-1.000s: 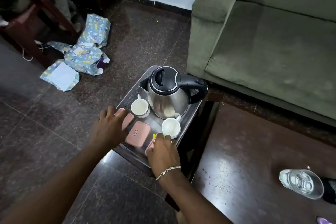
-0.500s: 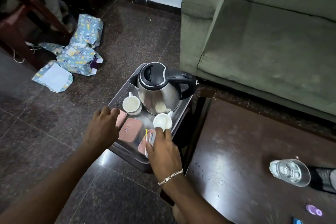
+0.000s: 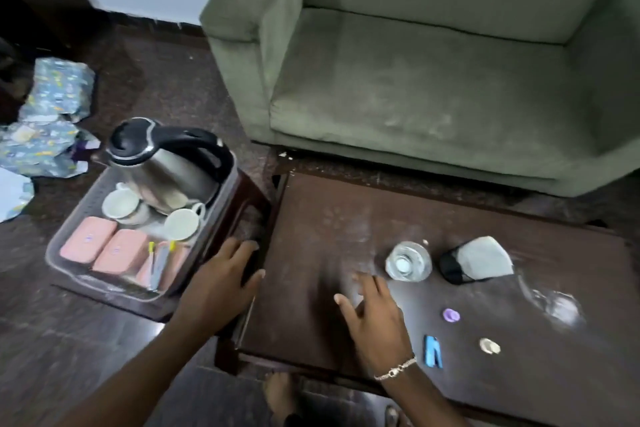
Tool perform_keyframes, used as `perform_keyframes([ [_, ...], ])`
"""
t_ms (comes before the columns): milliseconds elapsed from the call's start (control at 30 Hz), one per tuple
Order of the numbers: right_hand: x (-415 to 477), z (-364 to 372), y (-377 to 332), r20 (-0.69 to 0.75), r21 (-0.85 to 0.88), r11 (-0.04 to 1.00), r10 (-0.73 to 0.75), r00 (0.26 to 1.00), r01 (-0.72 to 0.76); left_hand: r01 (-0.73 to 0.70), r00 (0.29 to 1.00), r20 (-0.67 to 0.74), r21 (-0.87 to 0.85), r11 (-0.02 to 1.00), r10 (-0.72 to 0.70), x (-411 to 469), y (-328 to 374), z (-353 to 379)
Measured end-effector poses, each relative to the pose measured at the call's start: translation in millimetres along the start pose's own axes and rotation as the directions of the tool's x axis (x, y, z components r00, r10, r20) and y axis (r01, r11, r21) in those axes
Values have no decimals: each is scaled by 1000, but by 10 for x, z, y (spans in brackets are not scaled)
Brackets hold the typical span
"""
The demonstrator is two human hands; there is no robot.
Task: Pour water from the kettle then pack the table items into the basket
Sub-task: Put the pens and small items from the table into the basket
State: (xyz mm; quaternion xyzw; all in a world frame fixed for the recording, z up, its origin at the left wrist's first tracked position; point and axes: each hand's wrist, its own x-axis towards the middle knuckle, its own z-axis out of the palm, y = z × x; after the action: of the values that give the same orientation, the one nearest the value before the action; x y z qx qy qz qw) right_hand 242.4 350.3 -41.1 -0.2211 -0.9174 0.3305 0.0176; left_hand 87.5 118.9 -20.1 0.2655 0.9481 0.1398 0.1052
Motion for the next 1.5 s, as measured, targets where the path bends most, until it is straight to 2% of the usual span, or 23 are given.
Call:
perform_keyframes([
  [167,-355,-505,1072,7,-40,987,157,988,-157,22,979,203,-119,993,2,-73,1076,777],
  [400,-605,-979,2212,-44,-165,920,353,935,-355,169,927,364,-187,968,-92,-145,2599,1818],
  [533,-617,-1026,2712,-18,-214,913,353,935,-349,273,909,366,-156,949,-201,-193,3189,2282],
  [700,-589,-966,2900,66,-233,932,301,951,-278,318,901,340,-91,944,-271,-298,3455,2576],
  [867,-555,-864,2859,50,-235,941,263,963,-245,290,914,322,-95,952,-247,-311,3356,2624],
  [1000,-568,-850,2508,20,-181,950,261,965,-254,241,943,264,-127,962,-201,-347,3030,2360],
  [1233,-410,-626,1209,32,2,994,111,993,-111,233,972,66,-215,949,-224,-341,1995,1301],
  [1400,-75,-269,35,63,129,992,-23,998,15,277,950,-89,-207,938,-301,-358,990,391],
  [1500,159,-12,-632,83,204,974,-122,989,103,338,910,-169,-226,914,-379,-386,320,-69],
])
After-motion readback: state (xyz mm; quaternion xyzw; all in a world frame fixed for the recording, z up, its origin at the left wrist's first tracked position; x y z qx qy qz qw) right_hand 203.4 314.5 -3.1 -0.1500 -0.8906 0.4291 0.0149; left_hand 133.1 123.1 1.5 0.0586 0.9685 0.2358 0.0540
